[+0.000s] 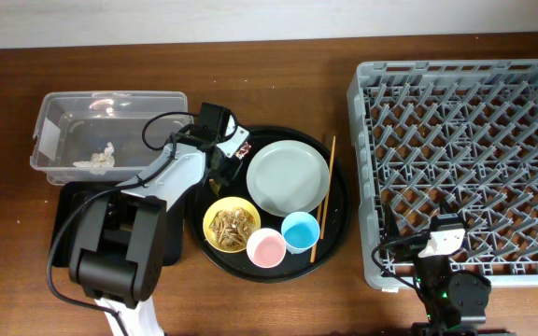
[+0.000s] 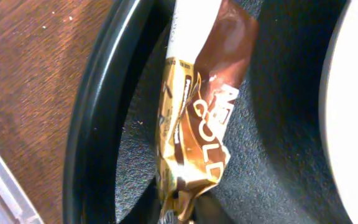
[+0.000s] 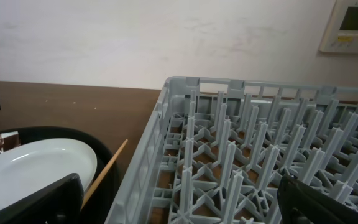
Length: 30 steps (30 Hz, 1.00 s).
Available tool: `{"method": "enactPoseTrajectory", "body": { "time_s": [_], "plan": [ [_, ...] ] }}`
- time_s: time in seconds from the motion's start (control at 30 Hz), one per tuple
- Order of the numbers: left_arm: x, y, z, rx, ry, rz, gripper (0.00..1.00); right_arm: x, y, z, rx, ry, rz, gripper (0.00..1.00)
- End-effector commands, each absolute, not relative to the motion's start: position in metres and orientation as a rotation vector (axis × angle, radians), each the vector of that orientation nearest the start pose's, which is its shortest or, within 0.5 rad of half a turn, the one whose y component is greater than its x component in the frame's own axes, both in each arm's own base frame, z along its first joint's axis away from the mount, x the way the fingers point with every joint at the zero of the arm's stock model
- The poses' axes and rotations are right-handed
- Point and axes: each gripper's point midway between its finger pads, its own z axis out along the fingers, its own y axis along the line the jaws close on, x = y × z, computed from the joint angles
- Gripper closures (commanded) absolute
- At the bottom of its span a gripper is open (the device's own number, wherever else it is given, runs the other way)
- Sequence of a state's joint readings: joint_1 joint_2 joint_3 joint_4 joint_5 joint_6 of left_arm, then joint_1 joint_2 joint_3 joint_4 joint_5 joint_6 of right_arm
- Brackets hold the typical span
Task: Sort waste into correct bins and load items into the dishwasher rack
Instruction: 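Lift the sachet into the clear bin and release it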
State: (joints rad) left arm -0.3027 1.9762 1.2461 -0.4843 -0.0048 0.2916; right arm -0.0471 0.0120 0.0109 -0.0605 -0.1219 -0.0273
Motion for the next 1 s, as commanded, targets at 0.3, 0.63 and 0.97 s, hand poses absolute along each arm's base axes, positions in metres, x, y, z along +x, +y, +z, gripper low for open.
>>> {"method": "enactPoseTrajectory", "body": {
  "time_s": [0.3,0.63,0.97],
  "plan": [
    [0.442,-0.114,0.174,0.626,2.26,0.139,0.98,0.246,0.008,0.159,-0.073,1.634,0.041,0.02],
    [0.466,-0.02,0.18,0.275,2.273,0.427,0.97,0.246,0.008,0.159,-0.073,1.634,0.041,0.02],
    [0.463,0.034,0.113,0.04,2.475,0.262,0.87,0.246,0.008,0.159,-0.073,1.634,0.041,0.02]
  ]
}}
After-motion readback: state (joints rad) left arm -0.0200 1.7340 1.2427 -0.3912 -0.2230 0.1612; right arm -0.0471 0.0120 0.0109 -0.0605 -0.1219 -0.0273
